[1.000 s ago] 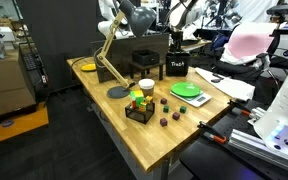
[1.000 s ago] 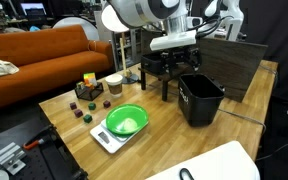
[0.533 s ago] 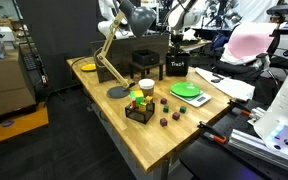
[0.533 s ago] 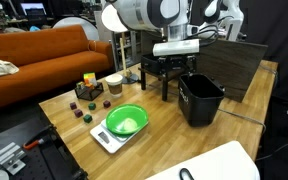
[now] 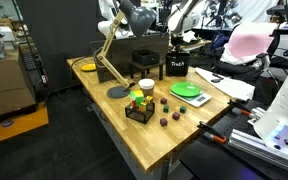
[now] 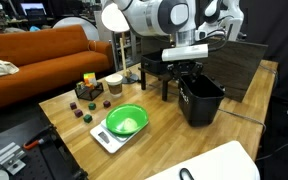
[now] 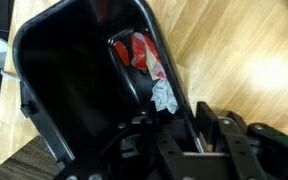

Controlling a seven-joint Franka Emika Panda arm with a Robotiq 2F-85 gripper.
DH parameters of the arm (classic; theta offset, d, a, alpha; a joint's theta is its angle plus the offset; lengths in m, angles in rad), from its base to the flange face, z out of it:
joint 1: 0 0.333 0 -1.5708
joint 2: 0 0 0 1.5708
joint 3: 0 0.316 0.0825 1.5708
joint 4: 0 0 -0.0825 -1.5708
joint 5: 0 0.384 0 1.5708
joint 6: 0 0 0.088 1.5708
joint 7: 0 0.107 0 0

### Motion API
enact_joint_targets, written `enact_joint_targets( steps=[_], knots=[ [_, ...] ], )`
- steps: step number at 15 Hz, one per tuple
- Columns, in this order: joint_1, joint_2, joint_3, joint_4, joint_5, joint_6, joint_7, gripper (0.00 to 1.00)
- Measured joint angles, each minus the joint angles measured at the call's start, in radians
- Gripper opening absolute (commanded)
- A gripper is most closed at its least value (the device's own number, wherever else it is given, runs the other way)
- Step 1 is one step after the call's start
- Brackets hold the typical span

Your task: Move the black waste bin forward

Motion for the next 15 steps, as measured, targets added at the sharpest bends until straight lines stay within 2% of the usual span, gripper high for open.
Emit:
enact_joint_targets(
  steps=[2, 7, 15],
  knots=[
    [0.000, 0.017, -0.005, 0.016, -0.002, 0.000, 0.025, 0.01],
    [0.000, 0.021, -0.013, 0.027, -0.002, -0.001, 0.104, 0.02],
    [0.034, -0.036, -0.073, -0.001, -0.111, -0.004, 0.283, 0.02]
  ],
)
